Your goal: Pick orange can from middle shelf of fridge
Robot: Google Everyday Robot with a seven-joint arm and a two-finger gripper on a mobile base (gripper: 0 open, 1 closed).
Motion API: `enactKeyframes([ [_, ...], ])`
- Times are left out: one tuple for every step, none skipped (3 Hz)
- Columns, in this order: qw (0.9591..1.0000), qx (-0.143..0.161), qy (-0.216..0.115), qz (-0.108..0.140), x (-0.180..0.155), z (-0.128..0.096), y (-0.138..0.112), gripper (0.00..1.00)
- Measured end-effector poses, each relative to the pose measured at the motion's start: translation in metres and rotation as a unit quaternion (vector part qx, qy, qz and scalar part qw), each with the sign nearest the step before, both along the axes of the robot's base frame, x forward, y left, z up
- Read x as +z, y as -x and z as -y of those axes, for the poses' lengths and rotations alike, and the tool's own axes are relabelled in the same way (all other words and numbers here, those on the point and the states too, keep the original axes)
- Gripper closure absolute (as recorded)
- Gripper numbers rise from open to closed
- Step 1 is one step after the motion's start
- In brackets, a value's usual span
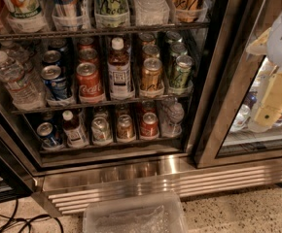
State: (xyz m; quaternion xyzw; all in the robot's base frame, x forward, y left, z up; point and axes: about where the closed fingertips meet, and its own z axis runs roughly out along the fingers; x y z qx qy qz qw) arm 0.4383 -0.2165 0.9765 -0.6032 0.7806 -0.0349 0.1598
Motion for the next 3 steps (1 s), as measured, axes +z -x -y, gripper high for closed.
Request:
enactKeyframes([
  [1.0, 0.002, -0.005, 0.005, -0.002, -0.003, 0.0, 0.0],
  [0.9993, 0.003, -0.036, 0.01, -0.028, -0.015, 0.004, 0.0],
  [0.9969, 0.005, -0.074, 0.024, -0.067, -0.03, -0.001, 0.0],
])
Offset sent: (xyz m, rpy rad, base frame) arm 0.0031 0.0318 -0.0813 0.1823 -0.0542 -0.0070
